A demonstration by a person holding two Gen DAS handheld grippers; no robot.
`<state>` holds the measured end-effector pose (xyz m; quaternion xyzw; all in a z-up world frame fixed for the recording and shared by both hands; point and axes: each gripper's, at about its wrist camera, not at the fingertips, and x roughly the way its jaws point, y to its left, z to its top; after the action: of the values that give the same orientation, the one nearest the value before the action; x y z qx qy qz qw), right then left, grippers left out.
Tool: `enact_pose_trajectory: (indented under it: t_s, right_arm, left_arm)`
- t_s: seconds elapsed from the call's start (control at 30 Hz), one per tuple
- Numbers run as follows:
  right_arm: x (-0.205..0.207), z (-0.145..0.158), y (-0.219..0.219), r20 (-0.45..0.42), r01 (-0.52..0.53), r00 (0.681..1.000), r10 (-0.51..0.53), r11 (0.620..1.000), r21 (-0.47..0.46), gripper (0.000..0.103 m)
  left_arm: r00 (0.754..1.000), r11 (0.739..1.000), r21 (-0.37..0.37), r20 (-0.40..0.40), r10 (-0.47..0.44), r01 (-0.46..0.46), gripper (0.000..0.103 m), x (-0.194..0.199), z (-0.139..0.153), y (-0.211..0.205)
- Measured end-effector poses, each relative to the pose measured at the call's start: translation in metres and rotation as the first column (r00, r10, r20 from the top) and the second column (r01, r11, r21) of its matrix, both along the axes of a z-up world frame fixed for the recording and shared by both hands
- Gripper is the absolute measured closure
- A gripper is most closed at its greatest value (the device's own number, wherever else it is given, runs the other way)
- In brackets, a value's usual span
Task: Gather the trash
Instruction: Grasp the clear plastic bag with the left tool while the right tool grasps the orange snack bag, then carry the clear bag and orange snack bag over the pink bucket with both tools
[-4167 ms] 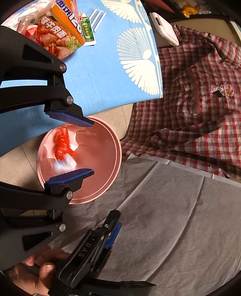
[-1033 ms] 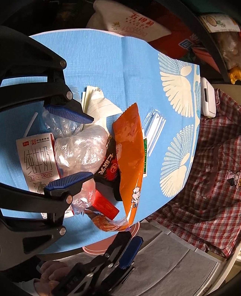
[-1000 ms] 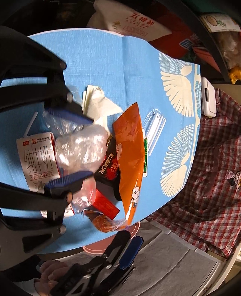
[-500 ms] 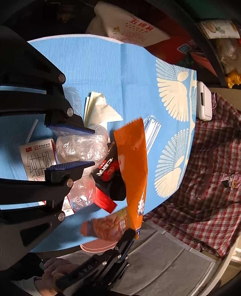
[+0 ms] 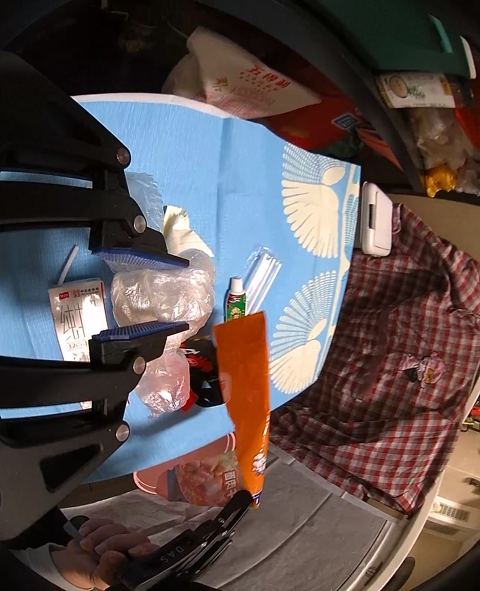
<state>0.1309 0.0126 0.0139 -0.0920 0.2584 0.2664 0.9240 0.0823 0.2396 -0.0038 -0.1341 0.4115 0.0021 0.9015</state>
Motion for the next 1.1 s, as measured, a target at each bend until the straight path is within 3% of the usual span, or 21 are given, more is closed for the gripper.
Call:
enact_pose_trajectory:
  t_s: [1.1]
  right_arm:
    - [-0.013, 0.027, -0.032, 0.038, 0.040, 0.998, -0.043, 0.996, 0.081, 0.103]
  left_arm:
    - [0.989, 0.999, 0.019, 0.142, 0.026, -0.029, 0.076, -0.012, 0.033, -0.022]
